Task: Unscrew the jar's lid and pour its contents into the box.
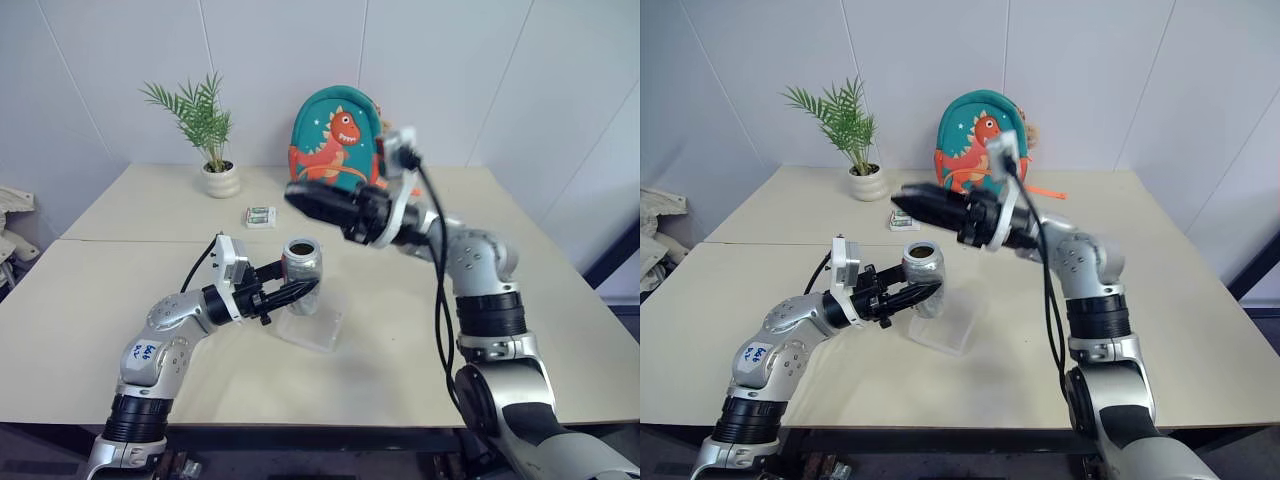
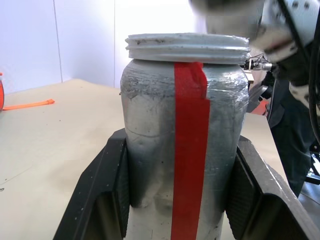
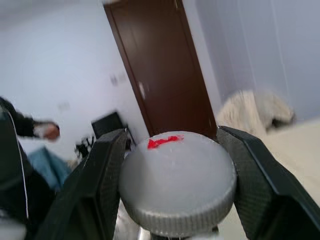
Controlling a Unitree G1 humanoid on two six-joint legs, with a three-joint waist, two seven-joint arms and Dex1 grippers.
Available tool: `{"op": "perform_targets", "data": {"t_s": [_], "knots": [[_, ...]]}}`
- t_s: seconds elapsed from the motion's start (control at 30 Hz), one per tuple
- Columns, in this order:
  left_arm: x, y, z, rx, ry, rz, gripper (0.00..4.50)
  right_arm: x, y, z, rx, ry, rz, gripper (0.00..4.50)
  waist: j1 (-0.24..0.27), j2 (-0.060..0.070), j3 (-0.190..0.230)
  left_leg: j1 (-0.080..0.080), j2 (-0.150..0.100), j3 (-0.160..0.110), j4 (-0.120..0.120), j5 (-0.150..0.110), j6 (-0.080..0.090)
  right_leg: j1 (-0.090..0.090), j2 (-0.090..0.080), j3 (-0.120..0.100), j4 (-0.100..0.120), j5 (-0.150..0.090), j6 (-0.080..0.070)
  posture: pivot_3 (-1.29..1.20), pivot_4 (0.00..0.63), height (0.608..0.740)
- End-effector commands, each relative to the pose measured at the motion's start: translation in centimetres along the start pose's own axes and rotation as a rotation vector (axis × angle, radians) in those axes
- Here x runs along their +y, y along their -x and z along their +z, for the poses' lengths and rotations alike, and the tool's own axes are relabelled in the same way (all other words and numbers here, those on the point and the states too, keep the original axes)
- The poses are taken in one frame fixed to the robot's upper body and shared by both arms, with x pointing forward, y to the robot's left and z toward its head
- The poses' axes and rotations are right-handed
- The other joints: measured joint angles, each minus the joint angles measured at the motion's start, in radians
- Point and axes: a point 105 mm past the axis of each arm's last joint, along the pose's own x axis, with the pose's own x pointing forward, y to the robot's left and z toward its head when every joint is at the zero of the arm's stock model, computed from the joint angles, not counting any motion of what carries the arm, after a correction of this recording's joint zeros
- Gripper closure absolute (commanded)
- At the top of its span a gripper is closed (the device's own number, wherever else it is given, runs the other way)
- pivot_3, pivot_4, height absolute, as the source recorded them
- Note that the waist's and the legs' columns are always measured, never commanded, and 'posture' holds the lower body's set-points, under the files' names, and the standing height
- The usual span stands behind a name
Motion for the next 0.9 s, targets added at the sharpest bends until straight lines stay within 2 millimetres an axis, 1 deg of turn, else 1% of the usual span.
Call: {"op": "perform_targets", "data": {"t_s": [0.03, 0.13, 0.2, 0.23, 0.27, 0.33, 0.43, 0.53, 0.57, 0.6, 0.7, 0.77, 0.9], "knots": [[-0.2, 0.2, 1.1, -0.022, -0.013, 0.0, 2.5, -0.8, 2.0, 0.6, 0.014, 0.089, -0.114, 1.91, 0.0, 0.0, 0.0, 0.0, 0.0, 0.0, 0.0, 0.0, 0.0, 0.0, 0.0, 0.0, 0.0, 0.0, 0.0, 0.0, 0.15, 0.74], [0.3, 0.6, 1.7, -0.037, 0.016, 0.035, 2.5, -3.1, 5.5, -0.3, 0.063, 0.159, -0.309, 1.91, 0.002, 0.0, 0.0, 0.0, 0.0, 0.0, 0.0, 0.0, 0.0, 0.0, 0.0, 0.0, 0.0, 0.0, 0.0, 0.0, 0.15, 0.74], [0.8, 1.0, 1.9, -0.022, 0.041, 0.067, 2.5, -4.8, 9.0, -1.1, 0.093, 0.205, -0.474, 1.91, 0.001, 0.0, 0.0, -0.001, 0.0, 0.0, 0.0, 0.0, 0.0, 0.0, 0.0, 0.0, -0.001, 0.0, 0.0, 0.0, 0.15, 0.74], [1.4, 1.2, 2.0, -0.017, 0.032, 0.102, 2.5, -5.2, 10.7, -1.6, 0.116, 0.225, -0.53, 1.91, 0.001, 0.0, 0.0, -0.001, 0.0, 0.0, 0.0, 0.0, 0.0, 0.0, 0.0, 0.0, -0.001, 0.0, 0.0, 0.0, 0.15, 0.74], [1.7, 1.3, 2.3, -0.029, 0.022, 0.12, 2.5, -5.5, 11.9, -2.1, 0.13, 0.241, -0.57, 1.91, 0.001, 0.0, 0.0, -0.001, 0.0, 0.0, 0.0, 0.0, 0.001, 0.0, 0.0, 0.0, -0.001, 0.0, 0.0, 0.0, 0.15, 0.74], [1.6, 1.3, 3.0, -0.046, 0.029, 0.097, 2.5, -6.3, 15.0, -4.3, 0.216, 0.28, -0.668, 1.91, 0.002, 0.0, 0.0, -0.001, 0.0, 0.0, 0.0, 0.0, 0.001, 0.0, 0.0, 0.0, -0.001, 0.0, 0.001, 0.0, 0.15, 0.74], [1.4, 1.4, 3.2, -0.046, 0.042, 0.075, 2.5, -7.5, 18.9, -6.8, 0.26, 0.306, -0.826, 1.91, -0.004, 0.0, 0.0, 0.0, 0.0, 0.002, 0.0, 0.0, 0.001, 0.0, 0.0, 0.002, -0.001, 0.0, 0.001, 0.0, 0.15, 0.74], [1.3, 1.3, 3.1, -0.047, 0.056, 0.053, 2.5, -8.2, 21.8, -9.0, 0.28, 0.37, -0.939, 1.91, -0.007, 0.0, 0.0, 0.002, 0.0, 0.007, 0.0, 0.0, 0.001, 0.0, 0.001, 0.008, 0.0, 0.0, 0.002, 0.0, 0.15, 0.74], [1.3, 1.3, 3.1, -0.048, 0.043, 0.047, 2.5, -8.7, 23.3, -9.7, 0.285, 0.395, -1.008, 1.91, -0.008, 0.0, 0.0, 0.003, 0.0, 0.008, 0.0, 0.0, 0.001, 0.0, 0.002, 0.01, 0.0, 0.001, 0.002, 0.0, 0.15, 0.74], [1.2, 1.2, 3.1, -0.047, 0.033, 0.037, 2.5, -9.2, 24.7, -10.0, 0.275, 0.41, -1.087, 1.91, -0.008, 0.0, 0.0, 0.003, 0.0, 0.009, 0.0, 0.0, 0.001, 0.0, 0.002, 0.011, 0.0, 0.001, 0.003, 0.0, 0.15, 0.74], [1.2, 1.2, 2.8, -0.024, 0.011, 0.031, 2.5, -9.9, 27.0, -10.1, 0.235, 0.44, -1.218, 1.91, -0.007, 0.0, 0.0, 0.003, 0.0, 0.01, 0.001, 0.0, 0.002, 0.0, 0.002, 0.014, -0.002, 0.002, 0.004, 0.0, 0.15, 0.74], [1.6, 1.4, 2.7, -0.02, 0.047, 0.066, 2.5, -10.1, 28.3, -9.9, 0.217, 0.457, -1.284, 1.91, -0.006, 0.0, 0.0, 0.003, 0.0, 0.011, 0.002, 0.0, 0.002, 0.0, 0.002, 0.015, -0.002, 0.002, 0.005, 0.0, 0.15, 0.74], [1.8, 1.8, 2.8, -0.016, 0.083, 0.079, 2.5, -10.1, 29.9, -10.1, 0.229, 0.472, -1.339, 1.91, -0.011, 0.0, 0.0, 0.003, 0.0, 0.012, 0.002, 0.0, 0.002, 0.0, 0.003, 0.016, -0.002, 0.002, 0.005, 0.0, 0.15, 0.74]]}}
